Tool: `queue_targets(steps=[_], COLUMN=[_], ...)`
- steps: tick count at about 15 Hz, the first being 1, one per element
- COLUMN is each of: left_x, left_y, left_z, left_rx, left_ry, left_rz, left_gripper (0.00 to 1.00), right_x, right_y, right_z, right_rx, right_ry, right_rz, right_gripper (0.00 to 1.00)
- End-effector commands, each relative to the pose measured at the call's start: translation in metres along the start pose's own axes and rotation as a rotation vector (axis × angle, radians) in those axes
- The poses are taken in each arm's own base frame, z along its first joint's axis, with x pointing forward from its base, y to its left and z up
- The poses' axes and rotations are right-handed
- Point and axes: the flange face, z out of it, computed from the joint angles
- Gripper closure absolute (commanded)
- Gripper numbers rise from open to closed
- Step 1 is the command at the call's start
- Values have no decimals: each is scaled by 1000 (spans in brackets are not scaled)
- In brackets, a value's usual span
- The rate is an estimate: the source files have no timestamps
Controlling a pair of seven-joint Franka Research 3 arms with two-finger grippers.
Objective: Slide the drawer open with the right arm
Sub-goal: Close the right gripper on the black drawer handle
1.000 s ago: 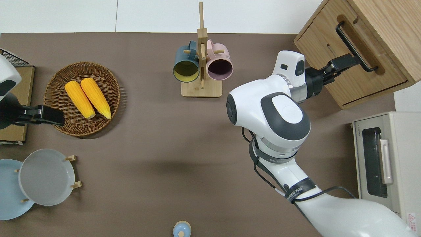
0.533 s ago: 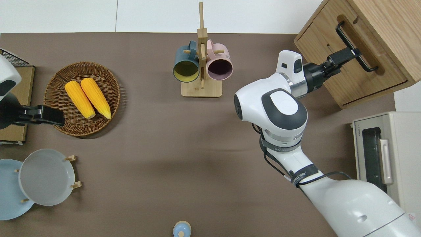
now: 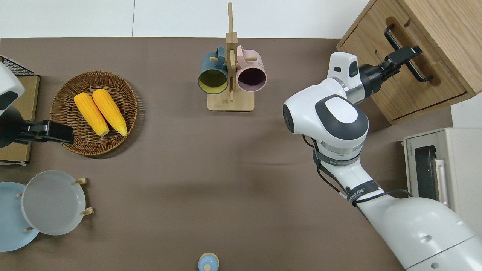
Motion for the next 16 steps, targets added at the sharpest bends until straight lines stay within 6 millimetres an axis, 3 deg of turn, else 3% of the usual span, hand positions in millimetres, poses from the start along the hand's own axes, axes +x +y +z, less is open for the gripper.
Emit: queue_targets(steps=[1, 4, 6, 12, 14, 16], left_x=[1, 1, 1, 1, 1, 1], left_y=[-1, -1, -1, -1, -1, -1], left_z=[-4, -4, -3, -3, -3, -4], left_rx=[16, 16, 16, 16, 16, 16], left_ry=[-5, -5, -7, -7, -7, -5], left_rz=[11, 11, 11, 11, 11, 11], left_gripper=[7, 7, 7, 7, 7, 7], right_x=[0, -1, -1, 0, 2, 4], right_y=[2, -1, -1, -3, -3, -7], right_z=[8, 14, 15, 11, 0, -25], right_rx=[-12, -4, -2, 1, 3, 10], right_ry=[21, 23, 24, 27, 28, 24], right_rz=[8, 5, 5, 7, 8, 1], right_gripper=[503, 841, 975, 1000, 1000, 1000])
